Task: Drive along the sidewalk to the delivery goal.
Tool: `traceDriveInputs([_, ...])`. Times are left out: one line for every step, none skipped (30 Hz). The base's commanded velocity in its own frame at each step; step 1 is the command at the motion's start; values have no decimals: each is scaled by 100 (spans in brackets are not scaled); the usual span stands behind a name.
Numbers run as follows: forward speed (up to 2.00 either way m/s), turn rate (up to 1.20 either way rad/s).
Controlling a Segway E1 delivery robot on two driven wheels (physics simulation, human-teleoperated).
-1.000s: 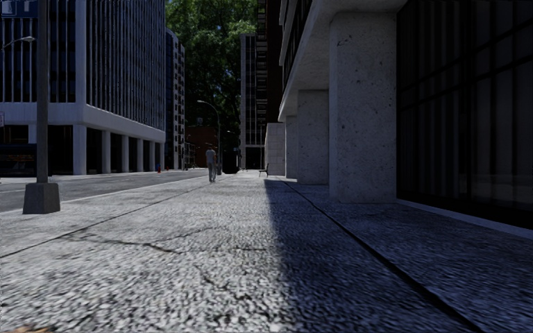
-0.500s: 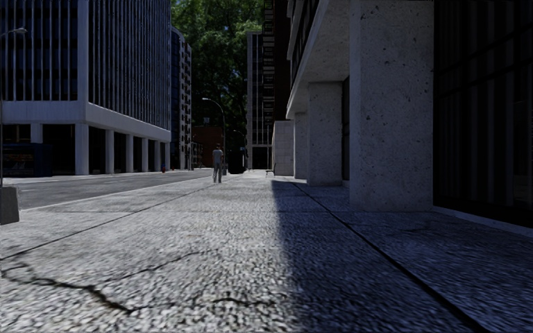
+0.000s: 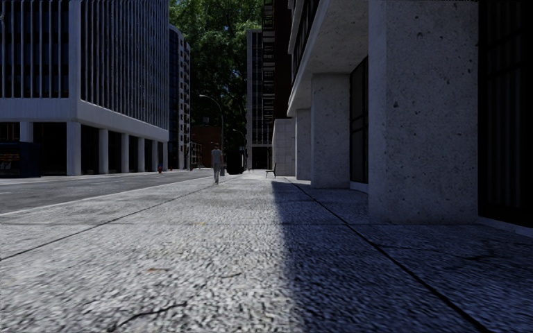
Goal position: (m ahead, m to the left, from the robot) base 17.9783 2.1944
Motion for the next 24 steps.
traceDriveInputs([200, 0])
traceDriveInputs([200, 0])
traceDriveInputs([200, 0])
traceDriveInputs([200, 0])
traceDriveInputs([200, 0])
traceDriveInputs([200, 0])
traceDriveInputs([200, 0])
traceDriveInputs([200, 0])
traceDriveInputs([200, 0])
traceDriveInputs([200, 0])
traceDriveInputs([200, 0])
traceDriveInputs([200, 0])
traceDriveInputs([200, 0])
traceDriveInputs([200, 0])
traceDriveInputs([200, 0])
traceDriveInputs([200, 0])
traceDriveInputs([200, 0])
traceDriveInputs([200, 0])
traceDriveInputs([200, 0])
traceDriveInputs([200, 0])
traceDriveInputs([200, 0])
traceDriveInputs([200, 0])
traceDriveInputs([200, 0])
traceDriveInputs([200, 0])
